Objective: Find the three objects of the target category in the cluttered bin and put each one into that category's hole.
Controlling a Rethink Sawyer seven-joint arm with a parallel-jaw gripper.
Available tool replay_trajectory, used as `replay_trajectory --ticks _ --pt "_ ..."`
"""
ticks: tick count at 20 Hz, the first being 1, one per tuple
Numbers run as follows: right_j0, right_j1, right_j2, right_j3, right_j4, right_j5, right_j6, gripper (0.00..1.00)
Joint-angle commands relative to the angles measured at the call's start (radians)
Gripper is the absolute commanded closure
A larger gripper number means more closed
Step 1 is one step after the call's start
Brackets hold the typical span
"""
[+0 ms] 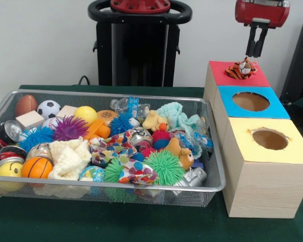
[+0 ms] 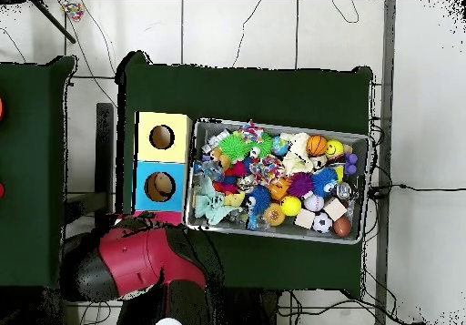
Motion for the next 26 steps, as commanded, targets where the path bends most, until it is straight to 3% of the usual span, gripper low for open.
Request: replay_trajectory --ticks 1,13,20,26 --pt "-0.012 0.033 0.055 0.061 -0.024 0.014 0.028 1.00" --pt "-0.018 0.075 0.037 0.098 -0.038 -0.066 0.059 1.00" --pt "-0.029 0.080 0.048 0.217 -0.064 -0.194 0.062 1.00" --pt "0.055 0.079 -0.037 0.251 -0.085 -0.226 0.104 1.00"
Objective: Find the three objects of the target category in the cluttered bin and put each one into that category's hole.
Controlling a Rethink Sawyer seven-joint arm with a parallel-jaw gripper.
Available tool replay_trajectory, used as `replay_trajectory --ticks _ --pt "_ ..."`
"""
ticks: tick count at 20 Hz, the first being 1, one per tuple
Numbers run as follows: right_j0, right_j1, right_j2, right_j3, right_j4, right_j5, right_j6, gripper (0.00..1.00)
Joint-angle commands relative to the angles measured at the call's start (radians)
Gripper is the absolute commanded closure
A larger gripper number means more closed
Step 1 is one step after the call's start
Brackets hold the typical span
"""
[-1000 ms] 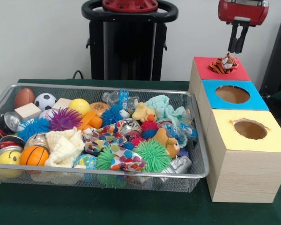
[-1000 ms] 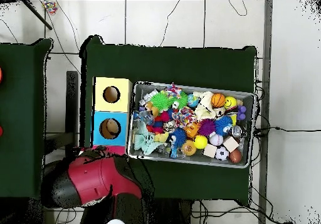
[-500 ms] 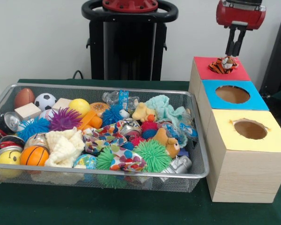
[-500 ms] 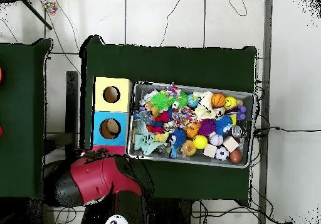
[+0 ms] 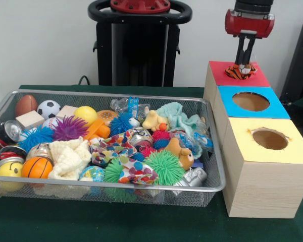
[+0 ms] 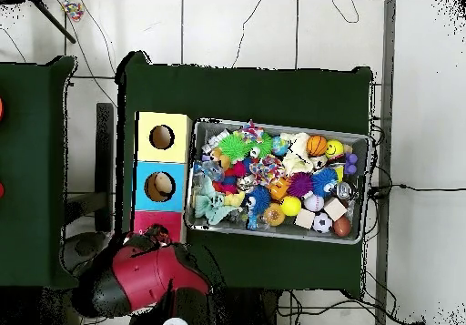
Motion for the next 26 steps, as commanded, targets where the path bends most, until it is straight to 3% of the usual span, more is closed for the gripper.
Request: replay_trajectory --ticks 1,9,14,26 --pt "0.064 0.031 -0.051 0.122 -0.079 -0.058 0.109 1.00" --pt "0.151 0.044 -0.142 0.111 -0.079 -0.044 0.132 1.00" --pt "0.242 0.085 -0.243 0.057 -0.085 -0.004 0.159 1.00" --pt "0.248 0.071 -0.279 0.014 -0.056 0.094 0.092 1.00"
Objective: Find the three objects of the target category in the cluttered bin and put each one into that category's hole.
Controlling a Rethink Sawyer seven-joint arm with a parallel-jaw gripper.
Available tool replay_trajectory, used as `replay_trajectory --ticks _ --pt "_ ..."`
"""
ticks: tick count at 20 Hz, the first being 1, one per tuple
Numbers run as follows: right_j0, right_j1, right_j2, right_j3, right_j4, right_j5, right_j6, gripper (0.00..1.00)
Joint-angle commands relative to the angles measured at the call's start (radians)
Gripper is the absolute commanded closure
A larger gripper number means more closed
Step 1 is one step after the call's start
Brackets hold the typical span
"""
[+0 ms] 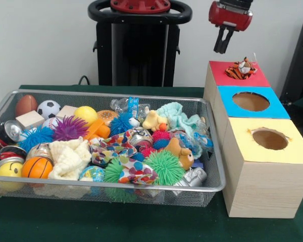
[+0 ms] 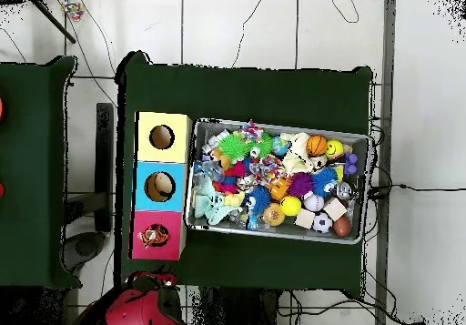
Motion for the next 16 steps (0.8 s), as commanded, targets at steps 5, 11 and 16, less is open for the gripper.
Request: replay_trajectory --ticks 5,11,16 --pt "0.015 0.048 -0.084 -0.096 -0.025 0.144 0.094 1.00" --pt "0.067 0.063 -0.131 -0.128 -0.030 0.162 0.119 1.00" --pt "0.109 0.087 -0.169 -0.154 -0.013 0.183 0.135 1.00"
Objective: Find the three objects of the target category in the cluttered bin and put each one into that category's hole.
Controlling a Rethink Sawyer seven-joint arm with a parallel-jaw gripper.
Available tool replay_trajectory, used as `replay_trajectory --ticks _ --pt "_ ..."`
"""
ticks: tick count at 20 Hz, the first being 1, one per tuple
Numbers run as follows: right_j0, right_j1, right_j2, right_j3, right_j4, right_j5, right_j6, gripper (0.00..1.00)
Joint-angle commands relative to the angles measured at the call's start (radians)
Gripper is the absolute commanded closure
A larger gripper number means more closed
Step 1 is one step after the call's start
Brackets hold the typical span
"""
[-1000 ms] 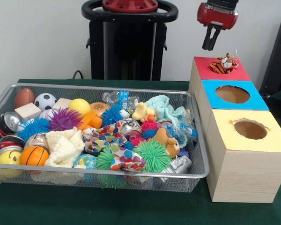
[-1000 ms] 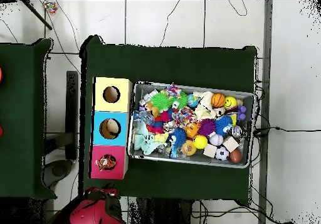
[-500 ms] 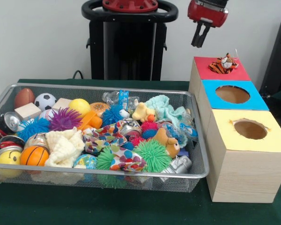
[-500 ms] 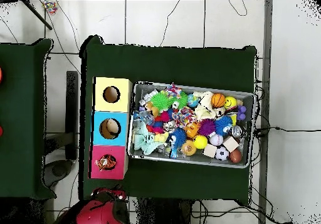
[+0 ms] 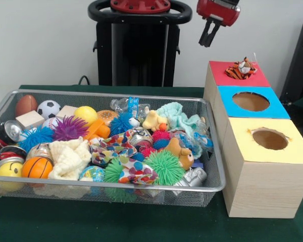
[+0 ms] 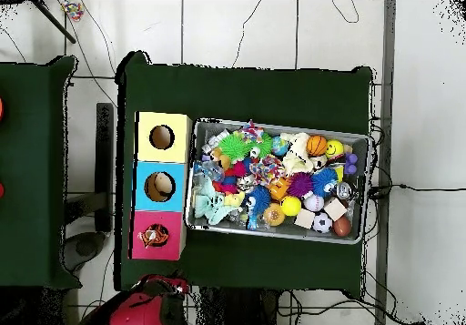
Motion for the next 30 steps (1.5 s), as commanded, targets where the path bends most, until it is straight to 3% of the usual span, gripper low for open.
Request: replay_trajectory --ticks 1,4,8,15,22,30 --pt "0.023 0.060 -0.031 -0.114 -0.005 0.111 0.125 1.00" --pt "0.002 0.039 0.000 -0.107 0.014 0.131 0.096 1.00" --pt "0.022 0.042 -0.021 -0.131 0.008 0.167 0.101 1.00" --pt "-0.015 0.043 0.013 -0.135 0.011 0.149 0.081 1.00" --pt "0.031 0.056 -0.032 -0.179 -0.002 0.196 0.104 1.00" --pt "-0.089 0.018 0.145 -0.111 0.071 0.091 0.055 1.00"
